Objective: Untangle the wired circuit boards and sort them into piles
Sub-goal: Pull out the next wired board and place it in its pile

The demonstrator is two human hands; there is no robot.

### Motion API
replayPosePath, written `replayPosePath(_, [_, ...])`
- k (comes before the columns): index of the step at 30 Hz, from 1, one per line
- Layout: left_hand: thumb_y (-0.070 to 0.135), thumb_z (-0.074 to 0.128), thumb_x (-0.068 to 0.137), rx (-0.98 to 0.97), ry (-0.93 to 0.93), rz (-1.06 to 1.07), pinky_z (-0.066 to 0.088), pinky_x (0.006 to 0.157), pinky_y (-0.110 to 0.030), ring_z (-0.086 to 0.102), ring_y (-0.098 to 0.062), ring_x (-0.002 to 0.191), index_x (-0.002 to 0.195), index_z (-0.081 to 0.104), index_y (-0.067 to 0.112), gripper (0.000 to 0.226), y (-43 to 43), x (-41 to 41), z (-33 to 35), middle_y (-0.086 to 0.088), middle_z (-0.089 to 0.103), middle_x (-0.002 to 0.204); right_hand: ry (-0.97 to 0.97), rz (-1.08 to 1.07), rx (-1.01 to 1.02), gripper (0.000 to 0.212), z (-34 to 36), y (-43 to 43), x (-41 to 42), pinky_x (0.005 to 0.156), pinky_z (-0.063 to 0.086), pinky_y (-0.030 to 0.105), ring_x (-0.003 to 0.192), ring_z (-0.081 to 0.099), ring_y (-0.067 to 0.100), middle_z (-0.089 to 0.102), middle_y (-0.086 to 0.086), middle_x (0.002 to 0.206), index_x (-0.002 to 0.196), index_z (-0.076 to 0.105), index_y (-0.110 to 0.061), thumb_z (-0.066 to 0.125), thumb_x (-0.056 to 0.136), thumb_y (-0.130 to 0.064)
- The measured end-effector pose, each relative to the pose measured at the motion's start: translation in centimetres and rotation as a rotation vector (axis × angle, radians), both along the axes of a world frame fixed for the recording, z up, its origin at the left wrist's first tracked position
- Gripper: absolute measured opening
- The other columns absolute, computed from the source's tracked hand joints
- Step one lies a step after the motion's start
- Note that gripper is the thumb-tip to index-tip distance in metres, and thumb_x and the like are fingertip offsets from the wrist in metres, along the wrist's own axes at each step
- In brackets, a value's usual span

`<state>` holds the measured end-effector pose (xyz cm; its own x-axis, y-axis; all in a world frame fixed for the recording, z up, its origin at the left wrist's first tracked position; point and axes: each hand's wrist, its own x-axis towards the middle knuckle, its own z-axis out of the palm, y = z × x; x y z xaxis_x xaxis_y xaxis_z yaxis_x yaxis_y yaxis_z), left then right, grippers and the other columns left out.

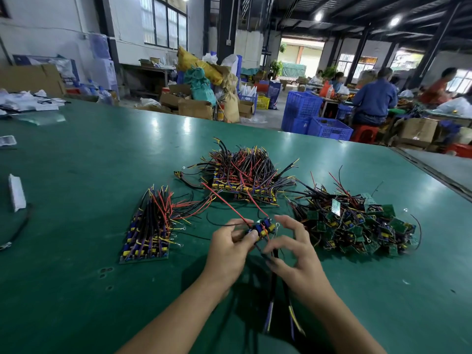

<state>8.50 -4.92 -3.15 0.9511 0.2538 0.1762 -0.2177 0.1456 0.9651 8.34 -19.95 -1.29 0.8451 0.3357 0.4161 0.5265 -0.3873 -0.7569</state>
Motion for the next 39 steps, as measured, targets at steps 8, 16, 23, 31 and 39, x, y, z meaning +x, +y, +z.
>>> replayPosePath(8, [-0.005,0.067,0.084,-0.041,0.007,0.011,0.055,0.076,-0.025,0.068,-0.008,0.075,0.088,0.068,0.017,0.023,0.3,0.0,0.5,0.004,0.074,0.076,-0.03,-0.033,0.197,0.021,-0.3,0.1,0.3,0.1,0.04,0.026,0.117,0.053,0.007,0.059,-0.013,0.123,0.086,0.073,-0.019,0.055,0.092,-0.028])
replayPosePath(16, [-0.009,0.068,0.081,0.089,-0.084,-0.057,0.051,0.073,-0.018,0.066,-0.007,0.075,0.088,0.069,0.014,0.024,-0.3,-0.7,0.9,0.002,0.073,0.078,0.431,0.086,0.386,0.016,0.0,-1.4,1.1,0.05,0.046,0.029,0.056,0.054,0.02,0.056,0.006,0.065,0.08,0.064,-0.021,0.06,0.095,-0.017])
replayPosePath(23, [0.002,0.074,0.081,0.115,0.032,-0.141,0.05,0.071,-0.017,0.061,-0.004,0.067,0.08,0.067,0.015,0.014,-0.2,-0.8,1.2,0.008,0.067,0.067,0.336,0.069,0.232,0.026,-0.1,-1.2,0.9,0.049,0.046,0.032,0.047,0.052,0.019,0.054,0.002,0.051,0.083,0.06,-0.013,0.06,0.085,-0.039])
replayPosePath(31, [0.007,0.078,0.072,-0.015,0.102,-0.234,0.051,0.063,-0.018,0.063,-0.01,0.063,0.079,0.071,0.005,0.01,0.1,-1.1,1.5,-0.002,0.07,0.067,0.333,0.121,0.322,0.028,-0.3,-1.1,0.6,0.043,0.046,0.027,0.046,0.051,0.017,0.051,-0.001,0.055,0.085,0.063,-0.012,0.054,0.09,-0.038])
replayPosePath(39, [0.003,0.076,0.063,-0.235,0.177,-0.334,0.056,0.068,-0.031,0.067,-0.018,0.062,0.069,0.077,0.006,0.006,0.7,-1.2,1.8,-0.012,0.072,0.072,0.481,0.223,0.454,0.031,-0.5,-0.6,0.7,0.039,0.044,0.026,0.041,0.049,0.02,0.051,0.011,0.057,0.075,0.066,-0.017,0.063,0.083,-0.047])
